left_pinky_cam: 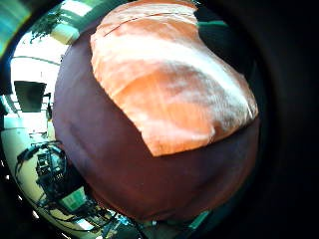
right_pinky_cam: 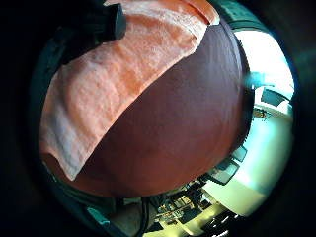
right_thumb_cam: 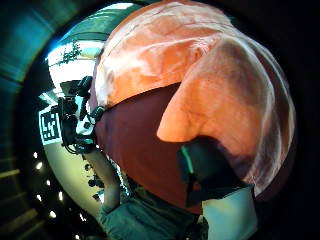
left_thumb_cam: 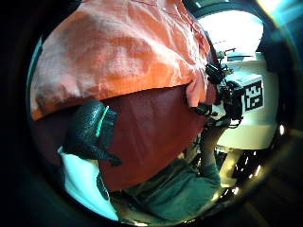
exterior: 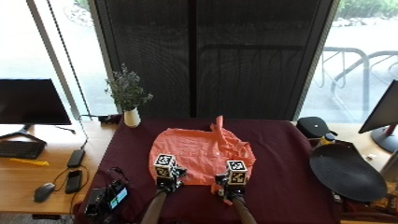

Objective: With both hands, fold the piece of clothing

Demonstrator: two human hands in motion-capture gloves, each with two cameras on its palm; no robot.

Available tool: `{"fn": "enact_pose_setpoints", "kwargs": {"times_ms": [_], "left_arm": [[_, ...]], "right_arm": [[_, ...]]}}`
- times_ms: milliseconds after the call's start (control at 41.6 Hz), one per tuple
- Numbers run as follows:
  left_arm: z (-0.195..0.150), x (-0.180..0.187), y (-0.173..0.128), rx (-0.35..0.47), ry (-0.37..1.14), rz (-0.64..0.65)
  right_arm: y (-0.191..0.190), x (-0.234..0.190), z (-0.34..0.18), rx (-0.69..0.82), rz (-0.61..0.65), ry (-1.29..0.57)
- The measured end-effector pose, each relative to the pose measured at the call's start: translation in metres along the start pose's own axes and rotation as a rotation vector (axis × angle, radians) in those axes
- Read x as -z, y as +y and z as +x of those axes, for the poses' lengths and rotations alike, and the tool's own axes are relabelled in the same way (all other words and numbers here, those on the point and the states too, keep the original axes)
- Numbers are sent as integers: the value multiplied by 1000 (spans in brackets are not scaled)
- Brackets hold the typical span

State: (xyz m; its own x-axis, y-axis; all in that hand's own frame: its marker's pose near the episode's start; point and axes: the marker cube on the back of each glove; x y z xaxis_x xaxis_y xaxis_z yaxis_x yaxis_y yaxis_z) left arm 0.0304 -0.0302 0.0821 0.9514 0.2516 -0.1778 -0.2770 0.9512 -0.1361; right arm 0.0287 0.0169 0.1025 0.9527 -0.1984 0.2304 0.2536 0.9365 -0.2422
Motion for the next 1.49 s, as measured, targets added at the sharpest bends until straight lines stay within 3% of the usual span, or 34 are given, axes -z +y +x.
{"fn": "enact_pose_setpoints", "kwargs": {"times_ms": [72,168,288,408,505,577,649,745,865,1033,1225,1321,1393,1489], "left_arm": [[8,-4,-1,-68,26,-56],[-9,-8,3,60,-134,-140],[-12,-12,7,105,-143,-123],[-27,-9,-11,87,-301,153],[-20,-6,-26,17,-316,305],[-20,-14,-19,1,-308,188],[-17,-7,7,-4,-272,-20],[-21,4,16,-32,-243,-161],[-16,41,24,-38,-247,-212],[-19,105,-36,113,-357,30],[-34,131,-127,248,-398,338],[-54,160,-158,311,-530,599],[-68,143,-172,350,-530,587],[-70,95,-180,360,-451,392]], "right_arm": [[-3,3,-9,98,42,-65],[-9,7,-25,335,131,-244],[-8,10,-14,147,163,-83],[-17,3,30,-207,182,240],[-18,3,35,-250,187,305],[-13,6,32,-247,146,329],[4,17,21,-209,21,314],[26,40,4,-138,-111,256],[25,81,-5,-122,-51,227],[-46,168,-7,-263,311,221],[-148,202,3,-341,531,392],[-194,222,-3,-295,740,440],[-218,216,6,-300,770,447],[-239,193,23,-332,707,422]]}}
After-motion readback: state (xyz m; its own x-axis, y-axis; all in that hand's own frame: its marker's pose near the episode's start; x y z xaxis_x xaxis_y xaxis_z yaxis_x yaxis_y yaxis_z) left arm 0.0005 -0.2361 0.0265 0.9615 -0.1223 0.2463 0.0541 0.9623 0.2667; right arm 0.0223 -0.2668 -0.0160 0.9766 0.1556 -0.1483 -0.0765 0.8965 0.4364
